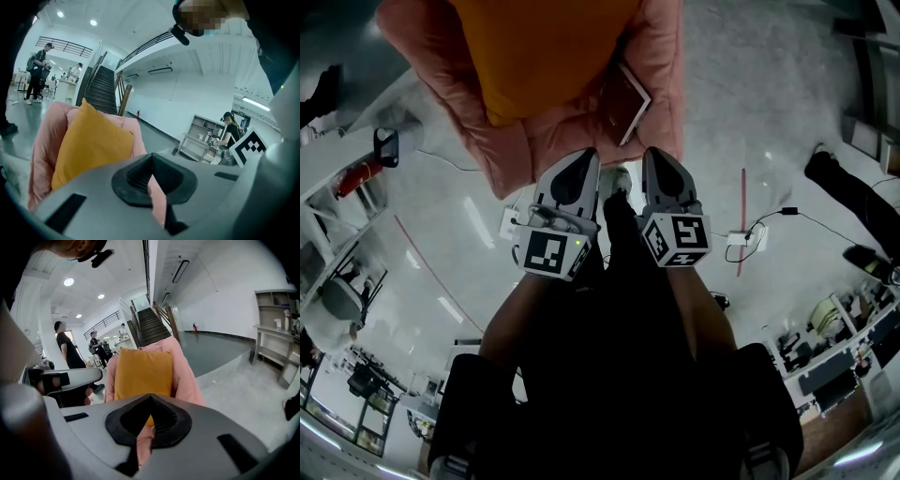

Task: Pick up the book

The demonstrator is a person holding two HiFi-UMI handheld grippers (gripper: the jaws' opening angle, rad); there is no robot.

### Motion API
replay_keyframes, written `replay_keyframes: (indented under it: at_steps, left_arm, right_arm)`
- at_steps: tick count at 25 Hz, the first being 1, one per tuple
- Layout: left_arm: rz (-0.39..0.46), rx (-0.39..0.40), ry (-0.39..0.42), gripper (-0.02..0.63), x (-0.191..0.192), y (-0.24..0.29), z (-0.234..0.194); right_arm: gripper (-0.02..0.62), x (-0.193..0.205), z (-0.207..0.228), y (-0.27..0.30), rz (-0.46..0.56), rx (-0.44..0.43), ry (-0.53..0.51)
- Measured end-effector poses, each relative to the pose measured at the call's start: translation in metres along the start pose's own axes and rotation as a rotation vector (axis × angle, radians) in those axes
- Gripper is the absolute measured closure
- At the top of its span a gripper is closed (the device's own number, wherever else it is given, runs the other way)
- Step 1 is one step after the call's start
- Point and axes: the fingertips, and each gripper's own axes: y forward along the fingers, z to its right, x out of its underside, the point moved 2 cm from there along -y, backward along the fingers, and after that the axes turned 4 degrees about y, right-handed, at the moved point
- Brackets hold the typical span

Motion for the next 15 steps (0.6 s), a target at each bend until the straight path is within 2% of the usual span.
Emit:
replay_keyframes:
  at_steps: [15]
  left_arm:
    - [-0.028, 0.008, -0.032, 0.598, 0.039, 0.042, -0.041]
  right_arm:
    - [0.601, 0.05, 0.041, 0.062, -0.077, 0.077, 0.05]
